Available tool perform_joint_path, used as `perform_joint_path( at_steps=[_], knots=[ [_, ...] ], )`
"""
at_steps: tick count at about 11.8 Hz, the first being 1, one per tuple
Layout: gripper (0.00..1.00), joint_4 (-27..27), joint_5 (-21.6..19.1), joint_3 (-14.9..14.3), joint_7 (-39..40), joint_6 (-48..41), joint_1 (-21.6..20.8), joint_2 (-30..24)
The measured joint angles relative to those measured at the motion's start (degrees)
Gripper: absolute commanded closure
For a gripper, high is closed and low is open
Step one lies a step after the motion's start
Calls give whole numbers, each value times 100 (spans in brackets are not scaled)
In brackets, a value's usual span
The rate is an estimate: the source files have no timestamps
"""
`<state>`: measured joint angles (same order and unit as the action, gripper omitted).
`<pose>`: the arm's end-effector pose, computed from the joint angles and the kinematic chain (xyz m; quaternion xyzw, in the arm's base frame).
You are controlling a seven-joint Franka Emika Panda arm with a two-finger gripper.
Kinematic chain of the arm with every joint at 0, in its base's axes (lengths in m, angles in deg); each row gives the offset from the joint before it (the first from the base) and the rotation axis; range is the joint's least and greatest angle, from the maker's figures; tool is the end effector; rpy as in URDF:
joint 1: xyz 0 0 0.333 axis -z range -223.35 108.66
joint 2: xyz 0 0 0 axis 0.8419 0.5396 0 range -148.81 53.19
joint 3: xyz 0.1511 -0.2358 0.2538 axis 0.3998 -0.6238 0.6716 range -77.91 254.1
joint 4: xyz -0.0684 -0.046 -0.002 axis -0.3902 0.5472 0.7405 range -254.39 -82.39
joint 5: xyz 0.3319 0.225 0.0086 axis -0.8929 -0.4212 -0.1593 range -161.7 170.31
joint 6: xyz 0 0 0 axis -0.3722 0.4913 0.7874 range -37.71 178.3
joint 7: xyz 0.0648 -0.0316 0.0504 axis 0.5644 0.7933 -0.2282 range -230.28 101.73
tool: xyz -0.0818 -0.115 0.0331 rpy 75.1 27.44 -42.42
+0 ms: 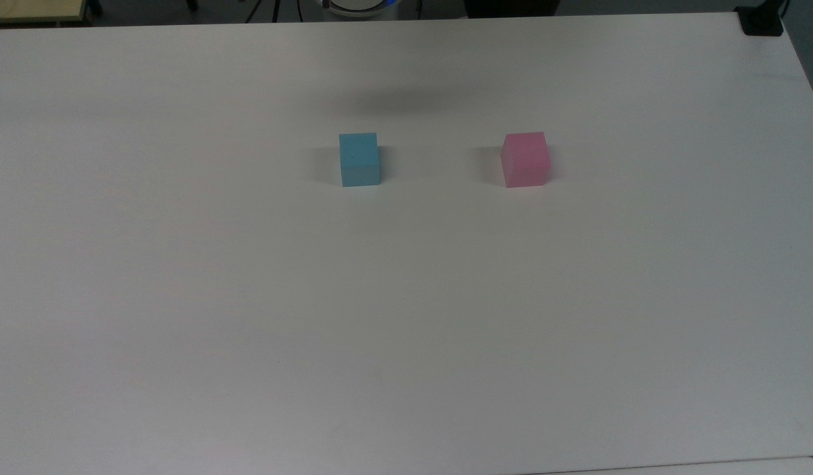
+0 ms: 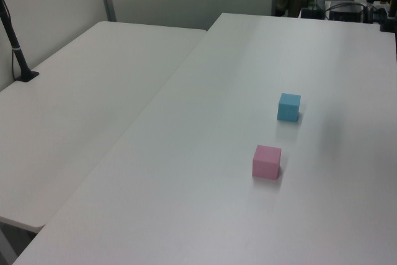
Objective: Put blue cube on pink cube
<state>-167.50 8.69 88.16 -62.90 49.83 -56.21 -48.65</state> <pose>0.5500 -0.0218 0.6594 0.9992 0.0009 -0.0159 0.0379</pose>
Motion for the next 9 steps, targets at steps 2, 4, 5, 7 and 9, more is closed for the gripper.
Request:
perform_joint_path(
  at_steps=[2, 4, 5, 7, 9],
  knots=[
    [0, 8, 0, -8, 0, 0, 11, -1],
    [0, 20, 1, -29, 0, 0, 12, -3],
    [0, 27, 1, -40, 0, 0, 16, -6],
    [0, 31, 1, -40, 0, 0, 56, -12],
    [0, 31, 1, -26, 0, 0, 95, -15]
  ],
)
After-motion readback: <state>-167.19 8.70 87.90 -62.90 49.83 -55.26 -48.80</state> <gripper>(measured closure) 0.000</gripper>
